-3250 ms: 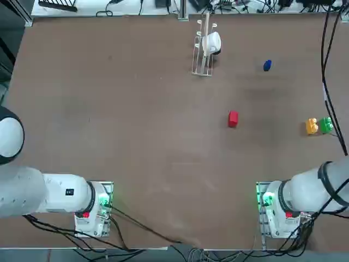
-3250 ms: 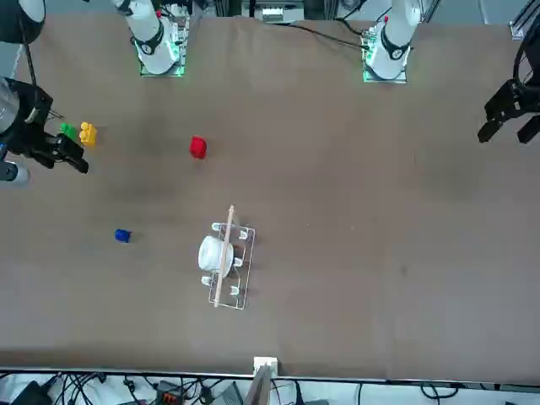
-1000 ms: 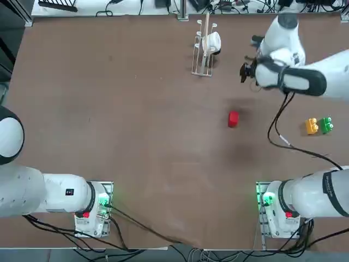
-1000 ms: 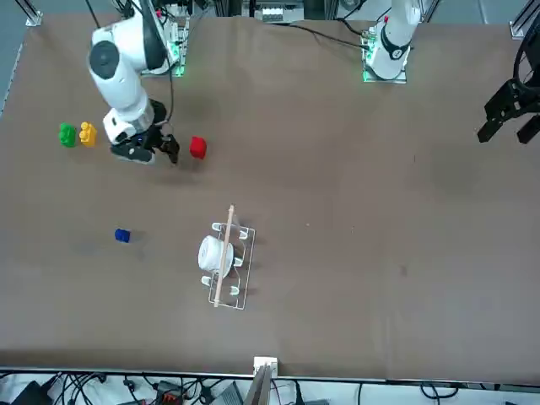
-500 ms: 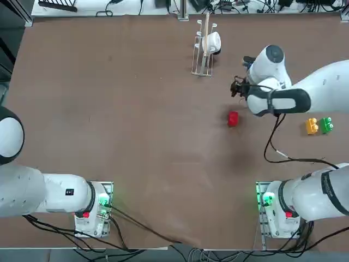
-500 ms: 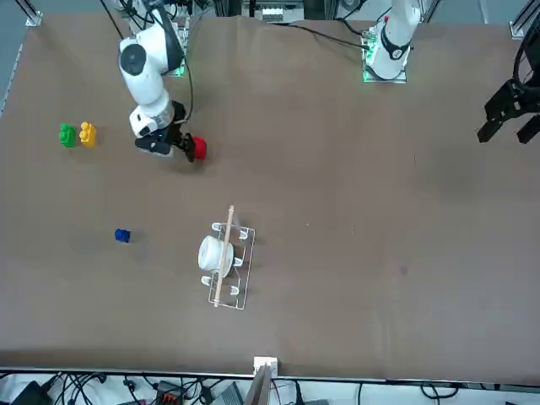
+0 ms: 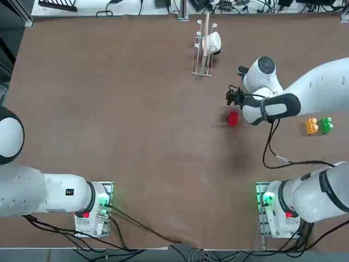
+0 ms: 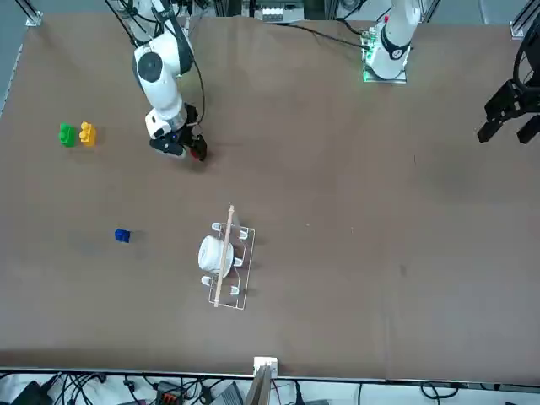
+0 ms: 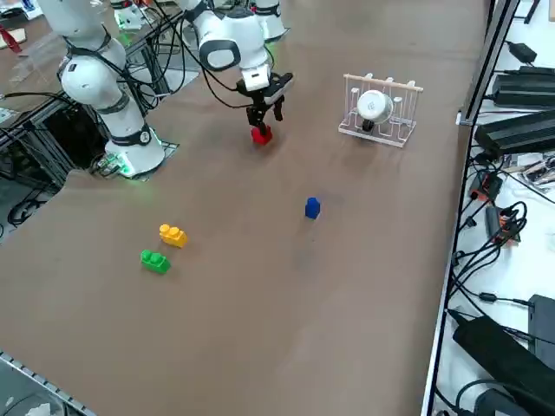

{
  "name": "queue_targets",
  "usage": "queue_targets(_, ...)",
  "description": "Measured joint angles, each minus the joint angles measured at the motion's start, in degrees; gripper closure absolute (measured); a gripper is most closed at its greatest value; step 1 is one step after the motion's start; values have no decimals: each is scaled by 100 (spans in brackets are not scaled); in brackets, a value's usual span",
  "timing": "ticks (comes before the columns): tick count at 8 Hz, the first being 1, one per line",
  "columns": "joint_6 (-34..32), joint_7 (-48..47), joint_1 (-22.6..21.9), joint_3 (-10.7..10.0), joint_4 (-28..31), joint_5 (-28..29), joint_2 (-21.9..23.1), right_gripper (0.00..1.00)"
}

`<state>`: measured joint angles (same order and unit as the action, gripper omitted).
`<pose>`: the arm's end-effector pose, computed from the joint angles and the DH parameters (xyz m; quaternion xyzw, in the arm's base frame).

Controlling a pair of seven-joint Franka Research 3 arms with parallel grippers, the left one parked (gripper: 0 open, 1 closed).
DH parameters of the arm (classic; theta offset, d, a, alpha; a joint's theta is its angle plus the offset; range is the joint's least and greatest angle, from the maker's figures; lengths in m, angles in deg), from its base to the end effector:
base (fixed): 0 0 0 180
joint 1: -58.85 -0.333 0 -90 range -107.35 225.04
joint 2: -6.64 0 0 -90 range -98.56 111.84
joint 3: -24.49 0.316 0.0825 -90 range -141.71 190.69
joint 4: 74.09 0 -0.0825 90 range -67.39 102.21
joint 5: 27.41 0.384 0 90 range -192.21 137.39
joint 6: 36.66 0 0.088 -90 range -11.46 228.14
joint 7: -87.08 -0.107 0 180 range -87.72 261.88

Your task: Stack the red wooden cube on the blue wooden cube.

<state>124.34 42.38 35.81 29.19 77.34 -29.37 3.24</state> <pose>0.3868 0.2057 0.2343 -0.9898 0.1318 -0.0459 0.0286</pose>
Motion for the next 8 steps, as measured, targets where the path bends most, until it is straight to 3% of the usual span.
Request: queue_targets(8,4,3,-210,0,148,0,-186,0)
